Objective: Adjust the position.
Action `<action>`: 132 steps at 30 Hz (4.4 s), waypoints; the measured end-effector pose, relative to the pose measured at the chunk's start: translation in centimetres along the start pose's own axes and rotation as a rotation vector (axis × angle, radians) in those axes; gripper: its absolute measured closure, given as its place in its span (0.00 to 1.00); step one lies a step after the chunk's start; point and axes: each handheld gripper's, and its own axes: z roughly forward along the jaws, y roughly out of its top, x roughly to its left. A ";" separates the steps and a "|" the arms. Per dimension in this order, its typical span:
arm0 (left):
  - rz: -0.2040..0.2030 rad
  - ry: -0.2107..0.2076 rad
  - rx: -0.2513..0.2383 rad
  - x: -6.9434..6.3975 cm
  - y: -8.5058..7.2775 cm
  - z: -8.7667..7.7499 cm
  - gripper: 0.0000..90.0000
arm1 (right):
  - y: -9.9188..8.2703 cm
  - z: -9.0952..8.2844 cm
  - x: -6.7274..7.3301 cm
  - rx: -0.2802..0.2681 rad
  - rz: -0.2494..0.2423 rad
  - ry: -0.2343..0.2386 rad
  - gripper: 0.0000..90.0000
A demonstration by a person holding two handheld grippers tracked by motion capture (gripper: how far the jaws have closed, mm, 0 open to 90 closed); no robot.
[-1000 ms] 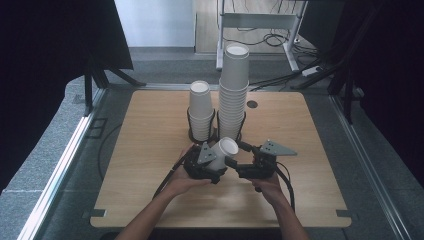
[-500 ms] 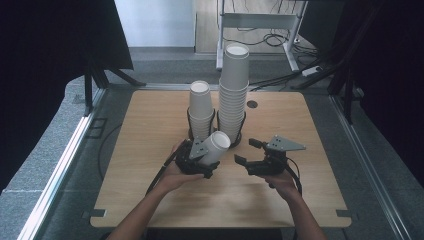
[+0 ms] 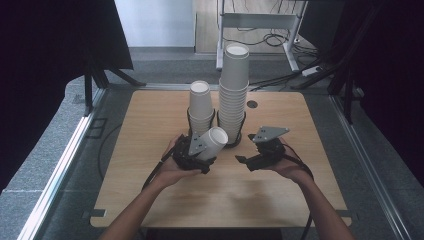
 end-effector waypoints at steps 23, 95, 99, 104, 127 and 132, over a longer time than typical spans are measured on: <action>0.146 0.024 0.086 -2.3 0.2 2.4 0.13 | 2.8 2.8 -0.1 0.320 -0.217 0.065 0.15; 0.084 -0.015 -0.023 -3.9 -1.5 0.5 0.03 | 1.1 5.3 -0.1 0.340 -0.216 0.200 0.25; 0.033 -0.024 -0.030 -3.5 -2.0 0.2 0.03 | 0.8 5.3 -0.2 0.294 -0.189 0.193 0.25; -0.024 -0.029 -0.044 -3.0 -2.6 -0.3 0.06 | 0.4 5.3 -0.2 0.244 -0.152 0.178 0.25; -0.262 -0.033 -0.119 -1.5 -4.8 -1.5 0.09 | -2.4 4.3 0.8 -0.046 0.058 0.107 0.25; -0.265 -0.038 -0.121 -1.5 -4.9 -1.6 0.09 | -3.2 4.2 1.3 -0.100 0.096 0.098 0.25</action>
